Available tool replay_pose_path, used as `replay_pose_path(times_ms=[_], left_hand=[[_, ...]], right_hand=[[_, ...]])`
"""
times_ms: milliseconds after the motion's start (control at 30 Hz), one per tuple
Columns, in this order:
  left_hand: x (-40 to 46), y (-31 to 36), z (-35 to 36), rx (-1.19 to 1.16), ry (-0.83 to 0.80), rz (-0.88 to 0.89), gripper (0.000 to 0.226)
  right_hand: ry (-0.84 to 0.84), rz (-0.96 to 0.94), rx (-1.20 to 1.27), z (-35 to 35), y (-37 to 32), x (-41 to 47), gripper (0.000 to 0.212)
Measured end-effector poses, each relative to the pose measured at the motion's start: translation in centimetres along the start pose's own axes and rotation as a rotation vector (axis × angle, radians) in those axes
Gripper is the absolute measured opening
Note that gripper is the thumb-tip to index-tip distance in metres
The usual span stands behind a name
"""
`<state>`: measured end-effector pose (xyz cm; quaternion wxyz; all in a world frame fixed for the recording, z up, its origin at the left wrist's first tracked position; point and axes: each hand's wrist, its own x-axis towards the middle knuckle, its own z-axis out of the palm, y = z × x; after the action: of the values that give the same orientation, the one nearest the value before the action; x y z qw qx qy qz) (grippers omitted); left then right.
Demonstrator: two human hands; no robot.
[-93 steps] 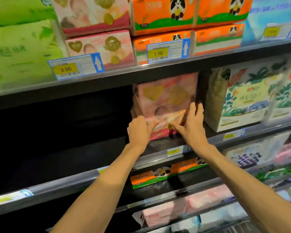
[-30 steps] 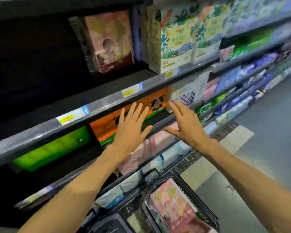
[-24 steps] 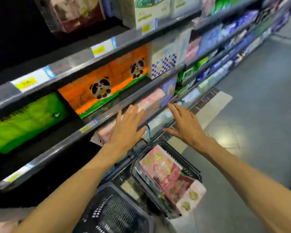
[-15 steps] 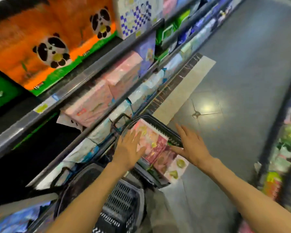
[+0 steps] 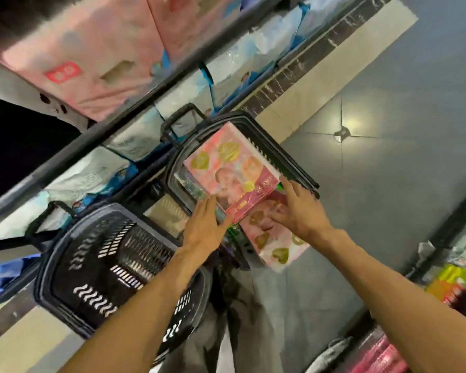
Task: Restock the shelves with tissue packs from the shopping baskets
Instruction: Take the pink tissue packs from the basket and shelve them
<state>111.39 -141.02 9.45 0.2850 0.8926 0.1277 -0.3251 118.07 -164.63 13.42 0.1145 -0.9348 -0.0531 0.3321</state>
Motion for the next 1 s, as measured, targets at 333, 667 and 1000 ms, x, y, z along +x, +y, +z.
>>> replay_pose_path(times_ms=[333, 667, 1000], left_hand=[[10.2, -2.5, 3.2, -0.523, -0.010, -0.351, 0.100], [15.4, -1.7, 4.3, -0.969, 0.059, -0.528, 0.125], [11.6, -2.2, 3.2, -0.799, 0.186, -0.459, 0.084]], right_hand=[[-0.058, -0.033, 0.048, 2.1, -0.2, 14.4, 0.115], [-0.141, 0.096, 0.502, 4.9, -2.6, 22.2, 0.139], [-0.106, 0.121, 0.427, 4.2, -2.4, 20.1, 0.135]])
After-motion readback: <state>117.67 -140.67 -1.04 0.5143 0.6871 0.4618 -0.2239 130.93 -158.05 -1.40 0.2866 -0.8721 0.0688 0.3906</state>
